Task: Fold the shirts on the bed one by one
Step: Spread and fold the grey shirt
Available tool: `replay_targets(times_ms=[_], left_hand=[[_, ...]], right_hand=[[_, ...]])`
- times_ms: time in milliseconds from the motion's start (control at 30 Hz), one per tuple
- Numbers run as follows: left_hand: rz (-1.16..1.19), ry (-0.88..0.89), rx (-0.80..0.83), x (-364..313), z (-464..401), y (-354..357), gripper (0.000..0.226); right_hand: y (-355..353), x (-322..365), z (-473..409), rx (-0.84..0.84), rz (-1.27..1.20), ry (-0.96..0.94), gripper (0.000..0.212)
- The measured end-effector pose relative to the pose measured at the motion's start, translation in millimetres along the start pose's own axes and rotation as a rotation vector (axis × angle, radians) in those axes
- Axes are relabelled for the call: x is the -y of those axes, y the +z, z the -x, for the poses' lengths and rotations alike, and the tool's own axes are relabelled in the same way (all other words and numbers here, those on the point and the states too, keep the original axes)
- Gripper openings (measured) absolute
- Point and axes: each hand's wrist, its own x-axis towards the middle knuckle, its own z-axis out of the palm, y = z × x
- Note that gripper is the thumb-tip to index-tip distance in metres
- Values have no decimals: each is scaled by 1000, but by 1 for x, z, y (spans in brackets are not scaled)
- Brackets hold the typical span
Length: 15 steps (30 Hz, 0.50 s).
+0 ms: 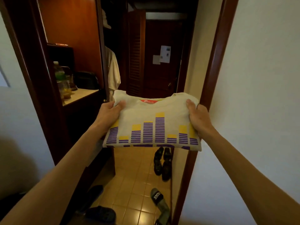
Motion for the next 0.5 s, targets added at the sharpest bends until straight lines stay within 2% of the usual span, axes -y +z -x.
replay_targets(times_ms=[167, 500], left_hand=[[-14, 27, 10, 39, -114, -4, 24], [-35, 25, 82, 94, -368, -3, 25]], right_hand=[[64, -28, -92, -7, -38, -17, 34], [191, -71, -297, -76, -52, 66, 35]])
